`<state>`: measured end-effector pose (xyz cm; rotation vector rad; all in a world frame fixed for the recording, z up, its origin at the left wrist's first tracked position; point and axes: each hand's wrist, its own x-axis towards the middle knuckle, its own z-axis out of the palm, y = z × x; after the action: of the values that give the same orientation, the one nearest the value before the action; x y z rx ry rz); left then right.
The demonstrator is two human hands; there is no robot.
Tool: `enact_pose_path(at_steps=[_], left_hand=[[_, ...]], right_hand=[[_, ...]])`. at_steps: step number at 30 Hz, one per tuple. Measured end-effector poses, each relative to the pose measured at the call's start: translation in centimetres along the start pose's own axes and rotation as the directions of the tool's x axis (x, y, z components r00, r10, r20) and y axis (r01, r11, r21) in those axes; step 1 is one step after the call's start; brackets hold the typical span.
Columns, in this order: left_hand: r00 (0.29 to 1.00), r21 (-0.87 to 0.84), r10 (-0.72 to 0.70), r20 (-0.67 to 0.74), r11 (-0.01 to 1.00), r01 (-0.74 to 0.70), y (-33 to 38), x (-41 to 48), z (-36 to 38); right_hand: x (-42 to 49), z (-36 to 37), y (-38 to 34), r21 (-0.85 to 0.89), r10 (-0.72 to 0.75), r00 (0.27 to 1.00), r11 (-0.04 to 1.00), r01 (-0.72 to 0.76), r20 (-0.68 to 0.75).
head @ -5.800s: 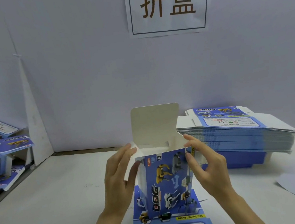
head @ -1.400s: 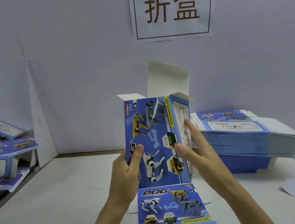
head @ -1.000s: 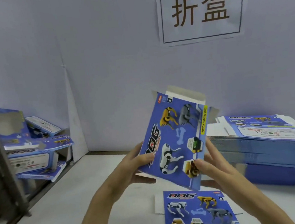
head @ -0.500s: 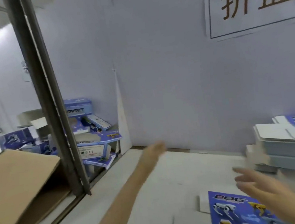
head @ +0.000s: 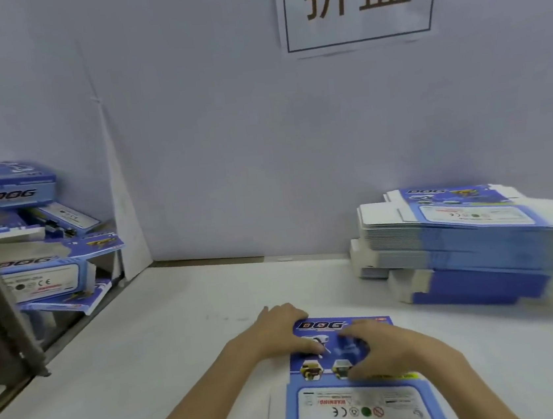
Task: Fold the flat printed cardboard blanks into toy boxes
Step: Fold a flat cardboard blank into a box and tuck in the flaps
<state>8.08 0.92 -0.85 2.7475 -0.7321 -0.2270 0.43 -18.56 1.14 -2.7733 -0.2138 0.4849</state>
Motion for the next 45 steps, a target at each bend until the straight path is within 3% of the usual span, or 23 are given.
enact_pose_path(at_steps=[4, 7, 9, 11, 13, 14, 15, 16, 18, 19, 20, 21, 25, 27, 31, 37, 45], left_hand=[[1.000, 0.018, -0.014, -0.012, 1.000, 0.014, 0.5, -0.1, -1.5], [0.989, 0.032, 0.085, -0.123, 0.996, -0.081, 1.0, -1.3, -5.4], [0.939, -0.119, 0.108, -0.326, 0.981, -0.154, 0.5, -2.8, -8.9], [0.856, -0.274, 0.057, -0.513, 0.935, -0.226, -0.5, -4.8, -12.1], [0.719, -0.415, -0.045, -0.693, 0.841, -0.348, -1.0, -6.4, -13.8], [0.643, -0.469, -0.109, -0.758, 0.777, -0.420, -0.9, -7.0, -14.0], [0.587, -0.518, -0.177, -0.790, 0.704, -0.485, -0.4, -7.3, -13.8], [0.577, -0.577, -0.234, -0.782, 0.622, -0.530, 0.4, -7.5, -13.4], [0.670, -0.695, -0.263, -0.694, 0.490, -0.527, 2.2, -7.7, -12.1], [0.741, -0.739, -0.222, -0.634, 0.456, -0.496, 3.0, -7.8, -11.4], [0.796, -0.758, -0.159, -0.584, 0.456, -0.466, 3.7, -7.9, -11.0], [0.821, -0.754, -0.109, -0.561, 0.477, -0.452, 4.4, -7.8, -10.6], [0.786, -0.725, -0.103, -0.609, 0.475, -0.499, 6.9, -7.4, -9.6], [0.781, -0.740, -0.148, -0.606, 0.466, -0.486, 7.7, -7.1, -9.0], [0.777, -0.760, -0.188, -0.601, 0.436, -0.482, 7.7, -6.6, -8.3], [0.710, -0.647, -0.180, -0.681, 0.603, -0.467, 8.1, -6.6, -7.7], [0.668, -0.595, -0.189, -0.720, 0.664, -0.453, 8.6, -6.7, -7.4]], right_hand=[[-0.8, -0.7, -0.7, -0.006, -0.073, 0.994, 0.997, 0.073, -0.078], [-2.2, -2.6, -1.6, 0.058, -0.186, 0.929, 0.975, 0.215, -0.319], [-3.5, -4.4, -1.8, 0.089, -0.209, 0.778, 0.943, 0.320, -0.592], [-5.0, -5.9, -2.2, 0.076, -0.129, 0.522, 0.933, 0.352, -0.843], [-6.2, -6.8, -2.4, 0.100, 0.015, 0.265, 0.946, 0.310, -0.964], [-6.5, -7.0, -2.5, 0.147, 0.088, 0.199, 0.941, 0.304, -0.976], [-6.8, -7.2, -2.7, 0.216, 0.158, 0.202, 0.925, 0.313, -0.967], [-6.9, -7.3, -2.9, 0.311, 0.221, 0.278, 0.887, 0.342, -0.935], [-7.0, -7.2, -3.4, 0.533, 0.280, 0.501, 0.694, 0.483, -0.819], [-7.1, -7.2, -3.7, 0.613, 0.271, 0.571, 0.543, 0.575, -0.775], [-7.0, -7.1, -3.6, 0.646, 0.280, 0.586, 0.416, 0.640, -0.760], [-6.9, -7.2, -3.4, 0.638, 0.310, 0.557, 0.356, 0.683, -0.770], [-6.6, -7.2, -2.5, 0.545, 0.380, 0.408, 0.399, 0.738, -0.830], [-6.5, -7.1, -2.4, 0.521, 0.372, 0.379, 0.440, 0.732, -0.847], [-6.5, -7.1, -2.2, 0.504, 0.314, 0.397, 0.469, 0.725, -0.863], [-6.4, -7.0, -2.5, 0.485, 0.257, 0.414, 0.531, 0.695, -0.873], [-6.6, -7.1, -2.2, 0.521, 0.214, 0.487, 0.515, 0.681, -0.847]])
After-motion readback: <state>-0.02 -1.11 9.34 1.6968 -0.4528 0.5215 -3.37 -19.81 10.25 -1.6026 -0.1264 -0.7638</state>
